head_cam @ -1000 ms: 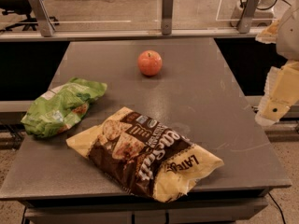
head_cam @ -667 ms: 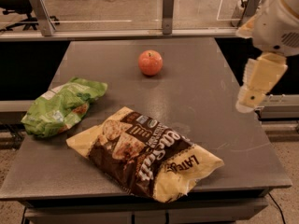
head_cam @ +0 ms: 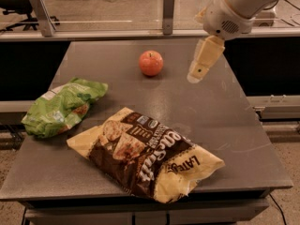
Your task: Move apple near brown chip bag
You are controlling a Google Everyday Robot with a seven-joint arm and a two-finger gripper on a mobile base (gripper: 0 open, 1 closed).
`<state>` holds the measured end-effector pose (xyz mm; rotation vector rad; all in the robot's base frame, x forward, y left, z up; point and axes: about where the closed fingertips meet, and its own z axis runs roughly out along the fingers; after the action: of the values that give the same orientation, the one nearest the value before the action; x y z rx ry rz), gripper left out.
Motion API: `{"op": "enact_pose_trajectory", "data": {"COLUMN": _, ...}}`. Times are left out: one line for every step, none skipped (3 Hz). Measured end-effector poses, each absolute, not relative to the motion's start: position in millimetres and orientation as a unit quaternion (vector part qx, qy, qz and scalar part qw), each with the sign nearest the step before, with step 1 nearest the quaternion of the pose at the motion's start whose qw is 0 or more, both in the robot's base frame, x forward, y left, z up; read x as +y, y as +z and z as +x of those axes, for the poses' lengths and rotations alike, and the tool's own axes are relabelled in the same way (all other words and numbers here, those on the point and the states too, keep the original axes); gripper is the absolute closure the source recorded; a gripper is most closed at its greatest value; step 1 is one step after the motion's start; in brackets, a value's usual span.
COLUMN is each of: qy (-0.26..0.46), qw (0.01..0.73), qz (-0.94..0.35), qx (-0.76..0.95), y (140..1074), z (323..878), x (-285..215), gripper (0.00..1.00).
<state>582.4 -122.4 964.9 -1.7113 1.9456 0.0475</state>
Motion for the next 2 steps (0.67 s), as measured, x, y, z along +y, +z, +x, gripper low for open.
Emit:
{"op": "enact_pose_trajectory", "data": {"qy": 0.056, "qw": 0.291, "qz": -0.620, "qx": 0.726, "y": 942.7, "z": 634.8, "x": -101.5, "gripper": 0.00}}
{"op": "enact_pose_trajectory", "data": {"qy": 0.086, "qw": 0.294, "qz": -0.613, "qx": 0.729, "y": 917.4, "z": 674.6, "x": -80.5, "gripper": 0.00}}
